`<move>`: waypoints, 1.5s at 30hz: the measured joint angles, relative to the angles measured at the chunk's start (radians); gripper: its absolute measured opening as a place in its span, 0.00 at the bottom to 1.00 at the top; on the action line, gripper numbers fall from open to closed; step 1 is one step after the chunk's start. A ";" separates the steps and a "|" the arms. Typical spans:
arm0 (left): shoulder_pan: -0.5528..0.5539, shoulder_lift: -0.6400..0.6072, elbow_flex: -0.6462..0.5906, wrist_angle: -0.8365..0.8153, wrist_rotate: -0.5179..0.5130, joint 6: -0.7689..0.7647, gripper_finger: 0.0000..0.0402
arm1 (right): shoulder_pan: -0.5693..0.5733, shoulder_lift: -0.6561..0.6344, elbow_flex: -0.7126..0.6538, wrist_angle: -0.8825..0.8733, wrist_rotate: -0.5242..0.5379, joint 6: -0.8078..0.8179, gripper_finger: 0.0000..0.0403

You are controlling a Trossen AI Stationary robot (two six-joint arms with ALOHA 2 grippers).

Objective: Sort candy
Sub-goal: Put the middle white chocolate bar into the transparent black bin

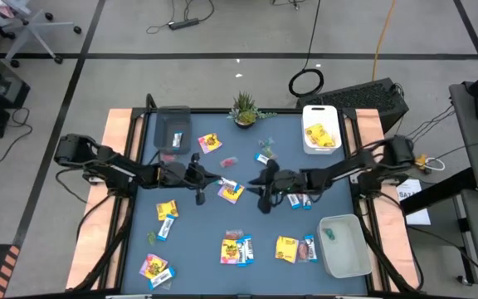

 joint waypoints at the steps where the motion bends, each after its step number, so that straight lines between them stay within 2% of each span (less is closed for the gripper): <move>1: 0.000 0.000 0.000 0.002 0.000 -0.010 0.01 | 0.000 0.028 0.016 0.002 0.000 0.001 0.28; 6: 0.000 0.000 0.000 -0.001 0.000 -0.013 0.01 | -0.012 0.160 0.131 -0.014 0.032 0.012 0.45; 9: 0.000 0.000 0.000 -0.004 0.000 -0.007 0.01 | -0.030 0.225 0.217 -0.082 0.036 0.004 0.52; 15: 0.000 0.000 0.000 -0.020 0.000 -0.006 0.01 | -0.060 0.309 0.357 -0.274 0.029 0.023 0.56; 21: 0.001 0.000 0.000 -0.024 -0.002 -0.012 0.01 | -0.062 0.320 0.378 -0.318 0.019 0.038 0.47; 27: 0.001 0.000 0.000 -0.024 -0.004 -0.018 0.01 | -0.070 0.320 0.378 -0.322 -0.052 0.038 0.28; 34: 0.001 0.000 0.000 -0.020 -0.009 -0.047 0.02 | -0.076 0.320 0.378 -0.319 -0.054 0.001 0.06; 37: 0.004 0.000 0.001 -0.021 -0.035 -0.104 0.07 | -0.075 0.312 0.377 -0.319 -0.041 -0.032 0.01; 45: 0.051 0.000 0.001 -0.116 -0.010 -0.199 0.28 | -0.068 0.264 0.376 -0.306 -0.015 -0.112 0.00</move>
